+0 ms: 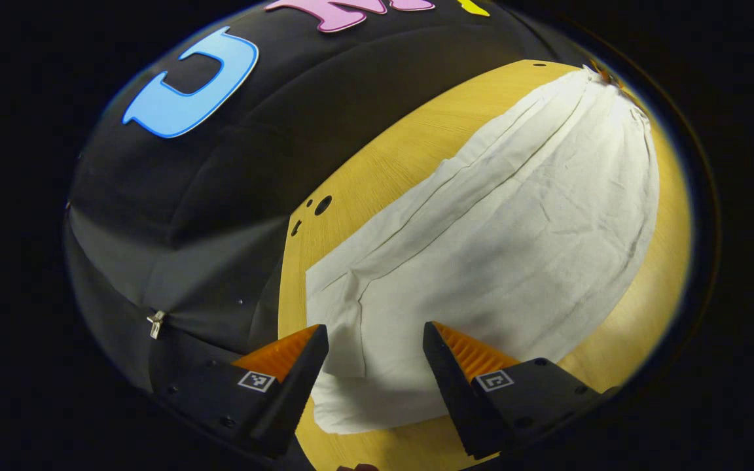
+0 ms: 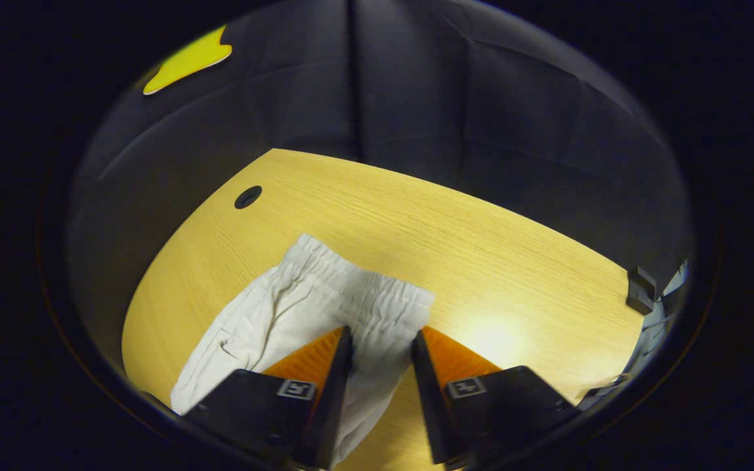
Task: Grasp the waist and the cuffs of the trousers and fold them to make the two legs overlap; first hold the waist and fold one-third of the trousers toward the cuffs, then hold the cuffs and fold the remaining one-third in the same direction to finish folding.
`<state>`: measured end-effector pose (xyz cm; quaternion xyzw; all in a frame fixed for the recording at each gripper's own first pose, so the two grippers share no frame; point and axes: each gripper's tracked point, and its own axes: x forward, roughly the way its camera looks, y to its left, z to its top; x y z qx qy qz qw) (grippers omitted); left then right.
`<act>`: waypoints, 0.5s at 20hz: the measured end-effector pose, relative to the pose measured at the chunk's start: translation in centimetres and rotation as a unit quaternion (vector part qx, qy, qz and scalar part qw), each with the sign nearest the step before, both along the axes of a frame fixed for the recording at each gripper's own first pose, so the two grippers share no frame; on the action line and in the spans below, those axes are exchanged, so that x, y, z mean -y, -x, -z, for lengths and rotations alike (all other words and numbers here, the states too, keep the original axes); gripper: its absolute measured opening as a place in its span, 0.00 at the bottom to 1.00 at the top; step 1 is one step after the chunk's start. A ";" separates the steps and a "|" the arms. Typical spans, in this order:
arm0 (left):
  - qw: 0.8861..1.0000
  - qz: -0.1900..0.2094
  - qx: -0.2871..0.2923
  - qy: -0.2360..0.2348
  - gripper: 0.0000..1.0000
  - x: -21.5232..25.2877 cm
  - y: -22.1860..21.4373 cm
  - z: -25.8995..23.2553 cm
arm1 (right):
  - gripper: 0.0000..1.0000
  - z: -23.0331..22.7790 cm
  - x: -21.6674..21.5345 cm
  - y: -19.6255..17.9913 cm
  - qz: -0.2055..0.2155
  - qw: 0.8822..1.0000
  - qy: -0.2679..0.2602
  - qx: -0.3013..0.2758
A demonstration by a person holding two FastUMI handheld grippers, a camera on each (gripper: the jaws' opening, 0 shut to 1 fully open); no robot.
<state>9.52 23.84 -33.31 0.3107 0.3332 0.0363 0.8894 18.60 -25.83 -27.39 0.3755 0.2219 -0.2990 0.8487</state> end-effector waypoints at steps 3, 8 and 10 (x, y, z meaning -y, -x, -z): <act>1.000 -0.007 -0.001 0.006 0.96 0.0 0.4 0.0 | 0.20 0.5 -0.7 -0.4 -0.002 0.998 -0.049 0.042; 1.000 0.009 -0.010 0.011 0.95 -0.3 0.0 0.0 | 0.19 -0.4 -0.3 -0.2 0.001 0.998 -0.040 0.050; 1.000 0.013 -0.014 0.014 0.96 -0.5 -0.3 0.0 | 0.19 -1.0 -0.1 0.2 0.003 0.998 -0.029 0.050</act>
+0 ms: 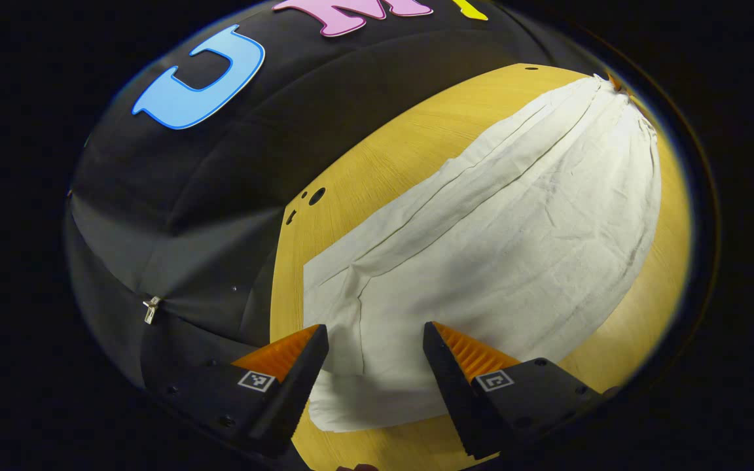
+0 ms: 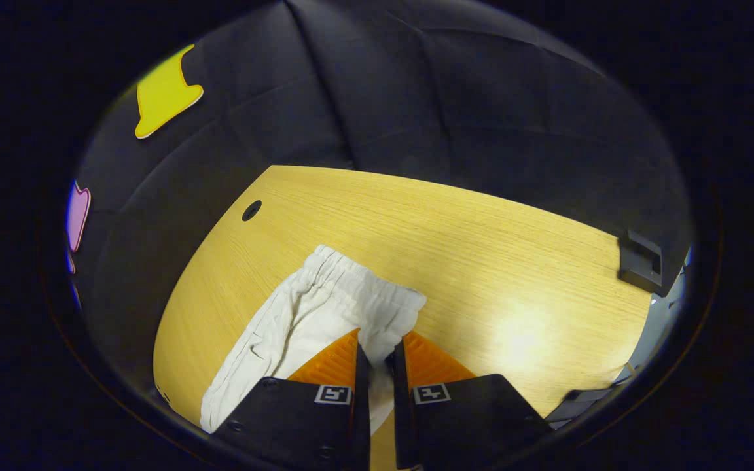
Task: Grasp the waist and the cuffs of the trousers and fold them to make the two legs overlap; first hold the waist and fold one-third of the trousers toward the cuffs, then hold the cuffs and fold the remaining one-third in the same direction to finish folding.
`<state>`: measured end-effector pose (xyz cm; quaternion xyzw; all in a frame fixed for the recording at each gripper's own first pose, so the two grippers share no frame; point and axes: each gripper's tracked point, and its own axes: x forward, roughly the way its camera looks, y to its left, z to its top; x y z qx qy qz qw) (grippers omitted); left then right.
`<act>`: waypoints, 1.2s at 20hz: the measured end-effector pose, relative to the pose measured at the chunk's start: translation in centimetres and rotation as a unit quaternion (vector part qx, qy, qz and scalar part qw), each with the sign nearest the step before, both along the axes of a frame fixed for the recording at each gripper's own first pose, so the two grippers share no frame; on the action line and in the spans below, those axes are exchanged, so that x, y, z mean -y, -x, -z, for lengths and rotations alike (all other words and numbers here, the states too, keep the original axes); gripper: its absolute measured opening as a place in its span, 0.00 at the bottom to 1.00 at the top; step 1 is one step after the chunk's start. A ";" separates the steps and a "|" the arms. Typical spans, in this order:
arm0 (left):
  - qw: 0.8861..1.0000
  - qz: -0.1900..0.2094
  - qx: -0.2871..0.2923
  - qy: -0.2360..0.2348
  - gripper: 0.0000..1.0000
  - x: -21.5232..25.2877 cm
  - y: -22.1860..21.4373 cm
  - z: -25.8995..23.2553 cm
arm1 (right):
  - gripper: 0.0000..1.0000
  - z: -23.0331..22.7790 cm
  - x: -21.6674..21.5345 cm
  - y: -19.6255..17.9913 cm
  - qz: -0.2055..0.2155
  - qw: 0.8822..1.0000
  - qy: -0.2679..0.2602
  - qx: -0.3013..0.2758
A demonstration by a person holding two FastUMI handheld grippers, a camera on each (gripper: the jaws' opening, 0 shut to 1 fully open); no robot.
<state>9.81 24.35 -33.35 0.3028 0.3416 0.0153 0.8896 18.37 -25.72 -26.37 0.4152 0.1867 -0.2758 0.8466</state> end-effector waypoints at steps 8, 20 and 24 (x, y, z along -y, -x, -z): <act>1.000 0.010 -0.004 0.004 0.95 0.0 -0.3 -0.2 | 0.19 -8.8 -2.4 1.2 -0.067 0.981 0.178 0.044; 1.000 -0.001 0.009 0.015 0.98 -0.7 -0.2 -0.7 | 0.19 -20.5 -21.8 -0.3 -0.230 0.910 0.309 0.156; 1.000 -0.008 0.013 0.020 0.98 -0.8 -0.3 -0.7 | 0.19 -19.2 -29.6 -0.4 -0.304 0.876 0.341 0.158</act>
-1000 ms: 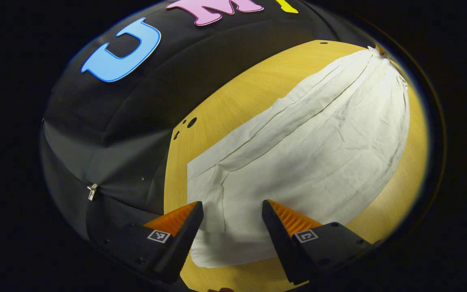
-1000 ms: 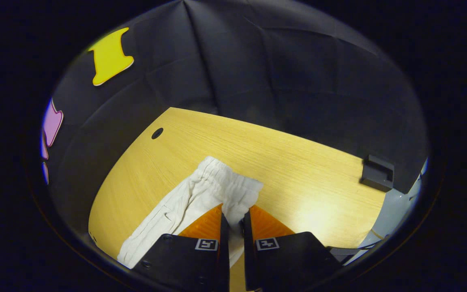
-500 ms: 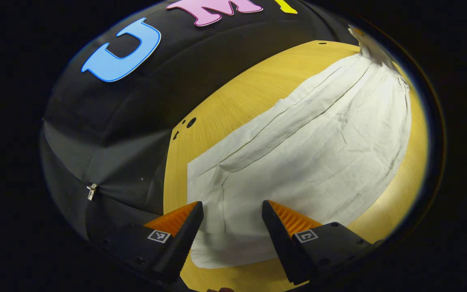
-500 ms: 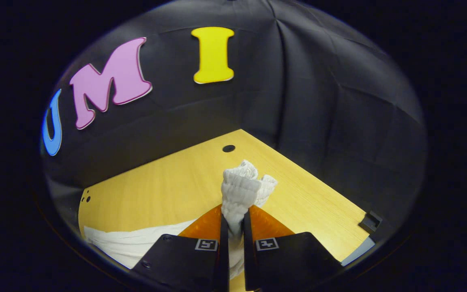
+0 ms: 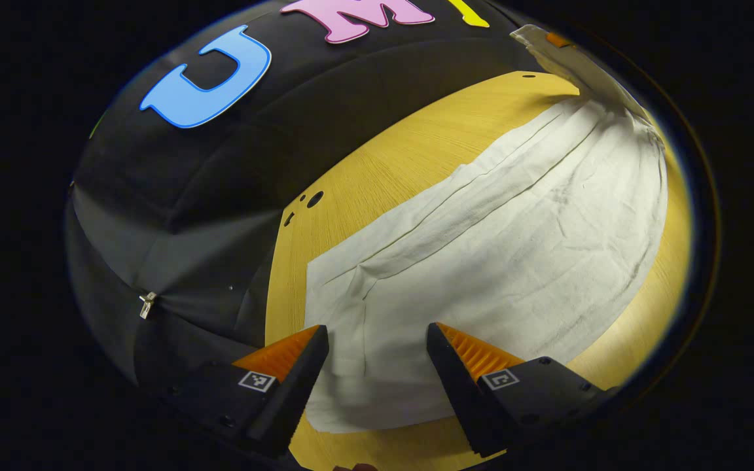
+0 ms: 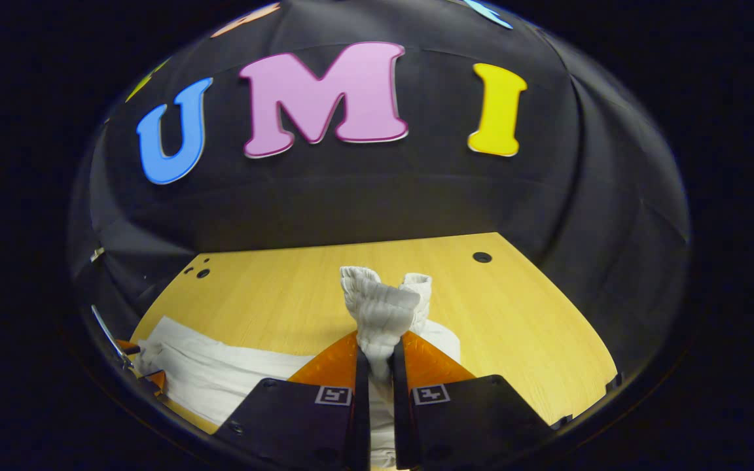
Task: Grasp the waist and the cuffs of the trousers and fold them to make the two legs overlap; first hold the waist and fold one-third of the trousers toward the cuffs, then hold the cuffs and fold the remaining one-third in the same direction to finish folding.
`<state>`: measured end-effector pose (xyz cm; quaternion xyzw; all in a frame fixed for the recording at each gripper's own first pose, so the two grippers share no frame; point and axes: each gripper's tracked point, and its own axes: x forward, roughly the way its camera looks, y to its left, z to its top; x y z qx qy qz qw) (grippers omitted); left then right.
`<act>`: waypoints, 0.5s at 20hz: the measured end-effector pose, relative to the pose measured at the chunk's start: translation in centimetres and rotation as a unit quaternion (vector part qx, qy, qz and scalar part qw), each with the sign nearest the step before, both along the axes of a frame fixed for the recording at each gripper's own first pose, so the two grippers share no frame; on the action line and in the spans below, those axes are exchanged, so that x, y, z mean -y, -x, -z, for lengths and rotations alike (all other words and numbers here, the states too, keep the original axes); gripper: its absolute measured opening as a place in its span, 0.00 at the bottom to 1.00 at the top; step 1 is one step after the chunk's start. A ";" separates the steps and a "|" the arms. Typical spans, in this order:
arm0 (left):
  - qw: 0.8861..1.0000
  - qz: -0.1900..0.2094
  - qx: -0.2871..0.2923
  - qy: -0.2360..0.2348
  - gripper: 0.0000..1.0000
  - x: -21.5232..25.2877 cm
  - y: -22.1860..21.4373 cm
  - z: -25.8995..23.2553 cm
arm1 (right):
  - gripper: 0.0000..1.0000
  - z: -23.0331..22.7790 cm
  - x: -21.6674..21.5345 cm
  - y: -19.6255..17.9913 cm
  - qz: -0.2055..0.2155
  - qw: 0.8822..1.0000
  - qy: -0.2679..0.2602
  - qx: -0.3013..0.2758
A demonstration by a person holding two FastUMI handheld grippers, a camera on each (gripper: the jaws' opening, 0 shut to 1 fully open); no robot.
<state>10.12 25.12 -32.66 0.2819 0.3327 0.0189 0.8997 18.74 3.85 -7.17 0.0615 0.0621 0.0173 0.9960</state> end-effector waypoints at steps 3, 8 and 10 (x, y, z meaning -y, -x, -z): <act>1.000 0.001 0.002 -0.003 0.98 0.0 -0.1 -0.1 | 0.19 2.5 -5.1 0.3 -0.041 0.998 0.040 -0.017; 1.000 0.002 0.010 -0.011 0.98 0.1 -0.4 -0.4 | 0.19 7.4 -10.7 0.0 -0.100 0.988 0.111 -0.047; 1.000 -0.005 0.013 -0.008 0.97 0.1 -0.5 -0.6 | 0.19 9.6 -12.0 0.6 -0.116 0.983 0.131 -0.061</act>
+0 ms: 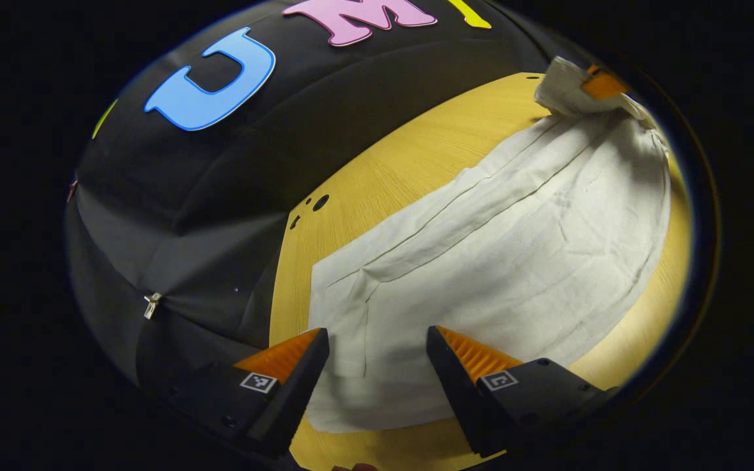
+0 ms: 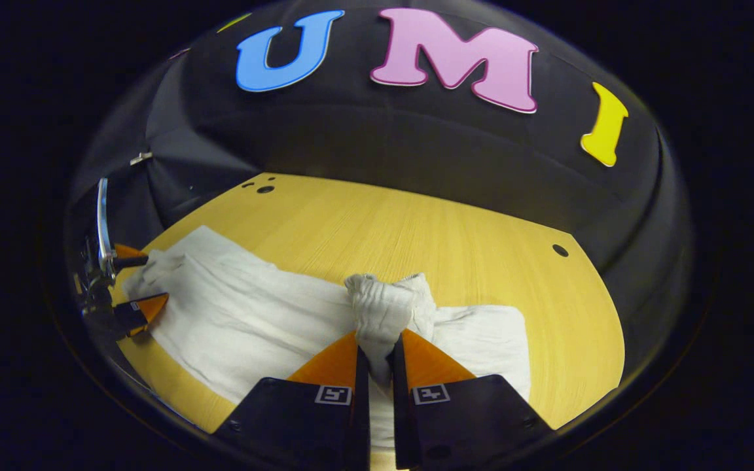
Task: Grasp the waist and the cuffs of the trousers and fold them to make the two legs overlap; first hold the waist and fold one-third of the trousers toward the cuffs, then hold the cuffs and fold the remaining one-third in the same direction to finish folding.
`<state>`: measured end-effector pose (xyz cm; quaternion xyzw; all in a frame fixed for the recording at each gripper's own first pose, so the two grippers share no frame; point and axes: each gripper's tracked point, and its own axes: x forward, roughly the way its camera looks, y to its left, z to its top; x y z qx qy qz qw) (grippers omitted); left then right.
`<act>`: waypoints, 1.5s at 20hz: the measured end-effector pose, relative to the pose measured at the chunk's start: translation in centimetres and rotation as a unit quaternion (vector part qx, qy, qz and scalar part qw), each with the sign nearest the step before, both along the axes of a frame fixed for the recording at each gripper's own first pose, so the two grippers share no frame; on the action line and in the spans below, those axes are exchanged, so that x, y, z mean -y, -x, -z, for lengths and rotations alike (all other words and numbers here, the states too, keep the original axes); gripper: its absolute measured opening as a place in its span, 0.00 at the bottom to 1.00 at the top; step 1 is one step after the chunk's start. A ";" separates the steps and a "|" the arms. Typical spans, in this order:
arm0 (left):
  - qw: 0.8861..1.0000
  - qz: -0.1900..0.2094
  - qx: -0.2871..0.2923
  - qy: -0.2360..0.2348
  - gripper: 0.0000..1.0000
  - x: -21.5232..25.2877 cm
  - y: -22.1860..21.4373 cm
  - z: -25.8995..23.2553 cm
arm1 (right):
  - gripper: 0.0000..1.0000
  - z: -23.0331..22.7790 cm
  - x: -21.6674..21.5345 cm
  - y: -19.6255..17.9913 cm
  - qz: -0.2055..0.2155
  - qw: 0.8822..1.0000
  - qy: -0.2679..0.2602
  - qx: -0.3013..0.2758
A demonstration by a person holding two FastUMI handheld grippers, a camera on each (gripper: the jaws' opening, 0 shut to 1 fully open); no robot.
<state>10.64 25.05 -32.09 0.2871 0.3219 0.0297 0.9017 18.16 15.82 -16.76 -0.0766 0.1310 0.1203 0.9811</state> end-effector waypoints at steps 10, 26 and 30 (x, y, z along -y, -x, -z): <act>0.992 -0.082 0.014 0.091 0.97 1.2 3.2 -3.1 | 0.77 4.3 -5.2 3.2 -0.098 0.977 -0.124 -0.145; 0.775 -0.392 0.021 0.494 0.96 2.7 9.9 0.7 | 0.88 6.6 -5.0 3.8 -0.122 0.964 -0.144 -0.186; 0.763 -0.408 0.032 0.501 0.96 1.1 6.8 0.3 | 0.88 6.9 -5.0 4.1 -0.131 0.967 -0.128 -0.179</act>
